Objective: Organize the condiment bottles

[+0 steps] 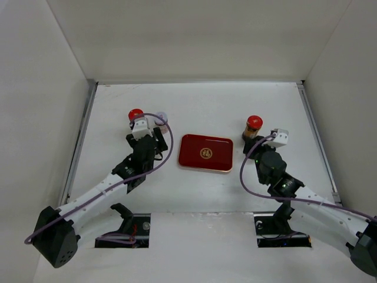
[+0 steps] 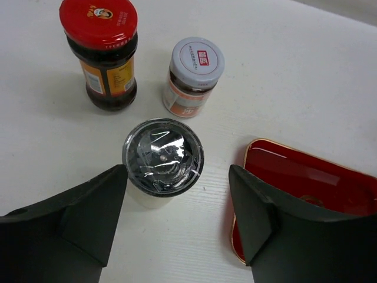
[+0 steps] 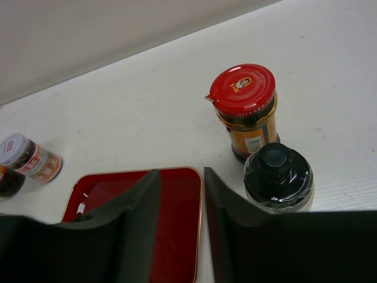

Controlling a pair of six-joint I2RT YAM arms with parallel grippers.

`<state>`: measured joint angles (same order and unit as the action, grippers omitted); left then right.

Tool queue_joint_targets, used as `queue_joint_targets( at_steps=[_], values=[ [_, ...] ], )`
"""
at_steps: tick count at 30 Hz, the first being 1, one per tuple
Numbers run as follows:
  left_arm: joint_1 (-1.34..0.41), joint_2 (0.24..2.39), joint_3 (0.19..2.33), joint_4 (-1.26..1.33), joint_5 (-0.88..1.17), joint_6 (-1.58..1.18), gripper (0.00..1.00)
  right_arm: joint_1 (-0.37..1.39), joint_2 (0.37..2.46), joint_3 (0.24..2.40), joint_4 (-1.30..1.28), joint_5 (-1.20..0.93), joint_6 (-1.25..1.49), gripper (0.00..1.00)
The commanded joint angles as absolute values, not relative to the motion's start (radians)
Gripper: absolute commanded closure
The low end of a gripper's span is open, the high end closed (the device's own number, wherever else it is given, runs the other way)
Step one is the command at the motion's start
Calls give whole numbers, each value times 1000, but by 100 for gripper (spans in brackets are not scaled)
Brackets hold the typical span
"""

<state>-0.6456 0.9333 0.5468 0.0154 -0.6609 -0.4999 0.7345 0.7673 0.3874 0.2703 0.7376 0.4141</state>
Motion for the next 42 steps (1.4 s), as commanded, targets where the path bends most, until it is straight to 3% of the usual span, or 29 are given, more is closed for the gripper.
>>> queue_joint_targets(
  at_steps=[1,4,9,13,20,23,30,42],
  values=[
    [-636,1009,604,87,-649,-457,28,743,770,423,316,729,407,54],
    [-619,1084,629,98,-652,-449,17,745,772,423,322,712,413,31],
    [-605,1153,655,115,-684,-451,15,745,784,422,336,687,411,19],
    [-596,1186,661,139,-692,-449,18,745,795,426,333,684,405,18],
    [-596,1172,646,186,-690,-445,60,745,781,416,341,681,413,18],
    [-620,1105,629,187,-693,-448,68,745,778,420,328,681,411,18],
    [-777,937,611,184,-672,-466,71,755,748,428,308,693,465,15],
    [-986,1314,845,362,-634,-437,71,696,764,416,287,718,426,15]
  ],
)
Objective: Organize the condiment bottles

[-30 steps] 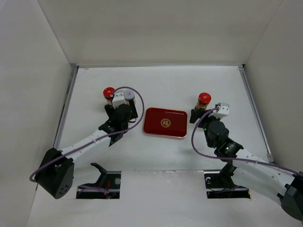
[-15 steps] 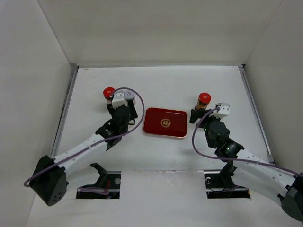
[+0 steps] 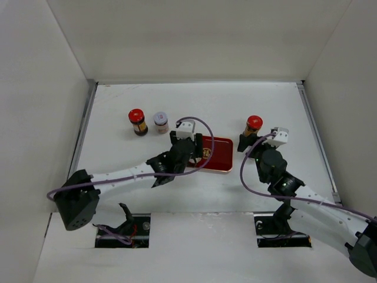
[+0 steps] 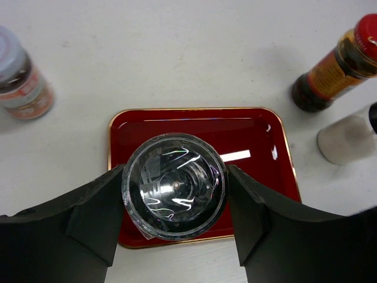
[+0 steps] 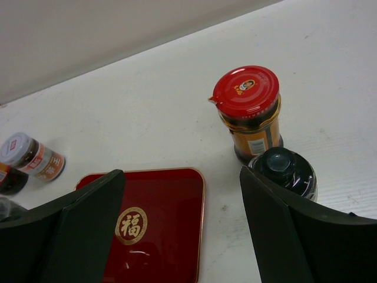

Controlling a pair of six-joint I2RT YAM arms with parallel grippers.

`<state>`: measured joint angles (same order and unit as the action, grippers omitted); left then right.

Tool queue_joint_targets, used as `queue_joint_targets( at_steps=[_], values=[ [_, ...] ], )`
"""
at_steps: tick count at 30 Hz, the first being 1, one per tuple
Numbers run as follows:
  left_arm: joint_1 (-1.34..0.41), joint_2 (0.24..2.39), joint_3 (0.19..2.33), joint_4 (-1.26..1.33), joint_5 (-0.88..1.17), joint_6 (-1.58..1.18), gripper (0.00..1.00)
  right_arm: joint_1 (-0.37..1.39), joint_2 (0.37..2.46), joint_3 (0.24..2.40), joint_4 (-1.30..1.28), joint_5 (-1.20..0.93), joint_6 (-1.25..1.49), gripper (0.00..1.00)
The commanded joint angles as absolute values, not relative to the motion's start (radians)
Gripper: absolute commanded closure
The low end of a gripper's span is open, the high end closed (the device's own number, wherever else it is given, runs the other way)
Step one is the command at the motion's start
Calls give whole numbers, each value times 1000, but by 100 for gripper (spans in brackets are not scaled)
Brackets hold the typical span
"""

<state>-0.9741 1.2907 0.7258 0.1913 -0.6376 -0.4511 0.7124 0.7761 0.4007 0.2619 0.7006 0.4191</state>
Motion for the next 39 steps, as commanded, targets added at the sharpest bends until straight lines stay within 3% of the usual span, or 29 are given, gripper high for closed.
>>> queue_joint_targets(
  at_steps=[1,8,28,31,35,39],
  values=[
    [-987,1337,865,370,-627,-434,71,696,764,416,285,718,431,15],
    [-1016,1399,874,387,-630,-425,71,686,749,414,273,719,437,13],
    [-982,1282,629,387,-753,-426,68,689,761,419,278,710,437,12],
    [-987,1287,620,388,-759,-426,55,689,765,423,270,707,436,7],
    [-993,1266,620,379,-776,-422,23,689,773,423,272,707,439,1],
    [-983,1204,632,362,-801,-397,9,689,764,420,275,707,439,0]
  ],
)
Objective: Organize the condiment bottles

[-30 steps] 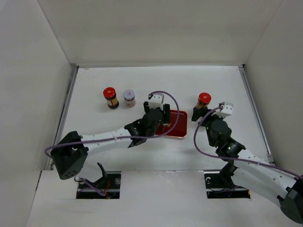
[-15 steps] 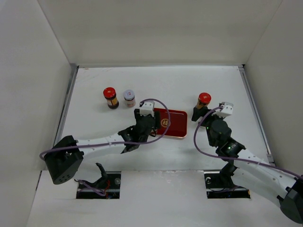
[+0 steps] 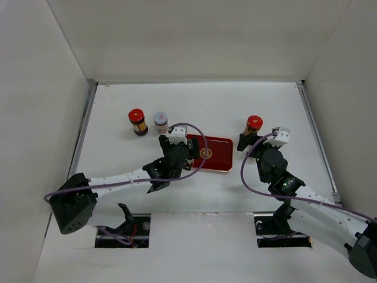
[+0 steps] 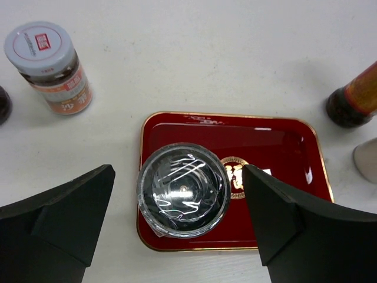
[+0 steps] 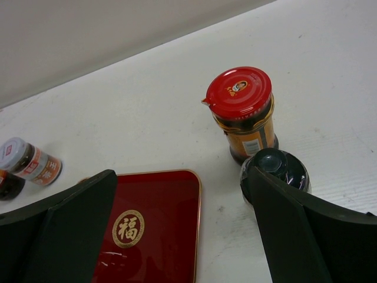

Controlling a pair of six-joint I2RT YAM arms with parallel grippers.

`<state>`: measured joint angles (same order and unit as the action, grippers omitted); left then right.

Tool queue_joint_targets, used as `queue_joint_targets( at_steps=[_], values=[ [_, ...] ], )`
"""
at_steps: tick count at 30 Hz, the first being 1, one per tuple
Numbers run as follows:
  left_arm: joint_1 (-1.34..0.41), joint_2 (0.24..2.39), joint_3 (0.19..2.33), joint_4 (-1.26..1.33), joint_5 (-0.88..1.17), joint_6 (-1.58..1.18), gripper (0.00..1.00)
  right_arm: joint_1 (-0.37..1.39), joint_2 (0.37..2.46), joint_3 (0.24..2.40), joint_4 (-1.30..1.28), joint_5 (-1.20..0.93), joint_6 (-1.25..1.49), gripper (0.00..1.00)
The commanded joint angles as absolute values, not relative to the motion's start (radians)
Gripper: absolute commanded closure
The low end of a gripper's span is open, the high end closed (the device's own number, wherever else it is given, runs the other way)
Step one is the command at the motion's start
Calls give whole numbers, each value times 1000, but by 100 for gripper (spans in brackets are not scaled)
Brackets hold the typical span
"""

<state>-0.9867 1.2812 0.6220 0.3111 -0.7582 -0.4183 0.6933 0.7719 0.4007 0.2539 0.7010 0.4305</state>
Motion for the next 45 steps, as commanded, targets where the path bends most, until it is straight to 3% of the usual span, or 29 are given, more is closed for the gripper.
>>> queue_joint_targets(
  at_steps=[1,7,10,12,16,18,20,25,28,45],
  values=[
    [-981,1189,637,356,-801,-391,8,689,764,422,270,706,439,0],
    [-862,1108,672,328,-778,-370,8,689,765,423,269,706,439,0],
    [-760,1156,715,295,-736,-382,11,691,770,426,273,709,437,5],
    [-696,1213,755,278,-688,-388,13,691,782,428,275,703,439,15],
    [-616,1296,799,273,-649,-393,15,696,795,436,270,703,436,47],
    [-562,1305,796,288,-655,-420,15,696,801,439,267,698,436,51],
    [-509,1325,802,305,-660,-426,14,703,802,443,265,696,431,48],
    [-414,1347,830,301,-643,-442,12,706,827,448,268,687,430,19],
    [-363,1353,844,288,-637,-449,12,708,834,446,281,686,434,9],
    [-262,1581,977,178,-604,-485,13,714,841,446,282,664,433,3]
  ],
)
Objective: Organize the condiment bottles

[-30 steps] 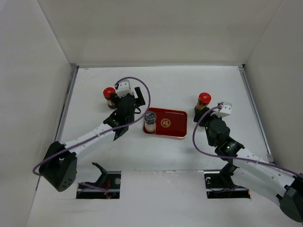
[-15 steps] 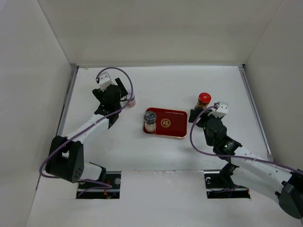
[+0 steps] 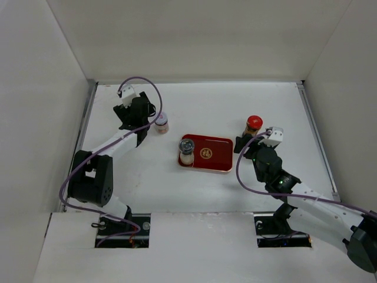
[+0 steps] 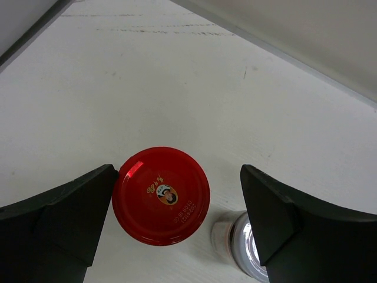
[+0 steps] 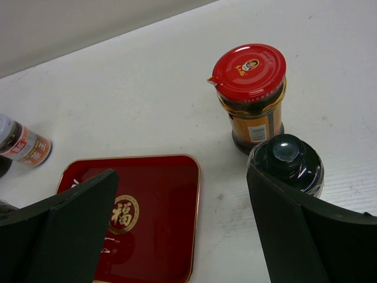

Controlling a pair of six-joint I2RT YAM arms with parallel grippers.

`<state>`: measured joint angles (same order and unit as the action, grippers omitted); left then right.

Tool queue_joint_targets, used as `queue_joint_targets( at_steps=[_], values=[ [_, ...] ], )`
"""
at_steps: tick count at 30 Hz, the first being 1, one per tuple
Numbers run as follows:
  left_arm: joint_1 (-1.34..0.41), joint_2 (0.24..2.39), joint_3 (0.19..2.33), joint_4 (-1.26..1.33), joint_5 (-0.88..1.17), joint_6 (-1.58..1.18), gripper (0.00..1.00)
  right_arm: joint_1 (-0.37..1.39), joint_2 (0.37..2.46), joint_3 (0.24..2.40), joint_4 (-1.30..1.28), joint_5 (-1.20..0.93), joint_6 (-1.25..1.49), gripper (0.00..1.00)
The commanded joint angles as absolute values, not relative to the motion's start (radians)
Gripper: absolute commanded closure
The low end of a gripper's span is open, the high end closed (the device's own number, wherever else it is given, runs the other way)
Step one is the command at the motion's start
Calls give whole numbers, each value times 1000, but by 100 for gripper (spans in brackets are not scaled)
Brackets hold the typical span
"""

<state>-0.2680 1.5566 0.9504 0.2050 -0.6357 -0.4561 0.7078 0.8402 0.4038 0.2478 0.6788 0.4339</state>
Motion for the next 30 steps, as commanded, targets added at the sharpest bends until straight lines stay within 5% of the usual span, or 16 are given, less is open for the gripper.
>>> queue_joint_targets(
  at_steps=[1,11,19,23,30],
  values=[
    [-258,1591,977,182,-604,-485,14,714,842,448,278,667,430,3],
    [-254,1456,845,253,-629,-520,11,714,844,448,284,661,433,3],
    [-243,1586,937,216,-581,-517,14,716,827,440,287,667,431,2],
    [-228,1626,957,215,-568,-518,20,716,825,443,278,661,430,2],
    [-234,1559,905,250,-606,-525,52,716,831,442,288,661,436,2]
  ],
)
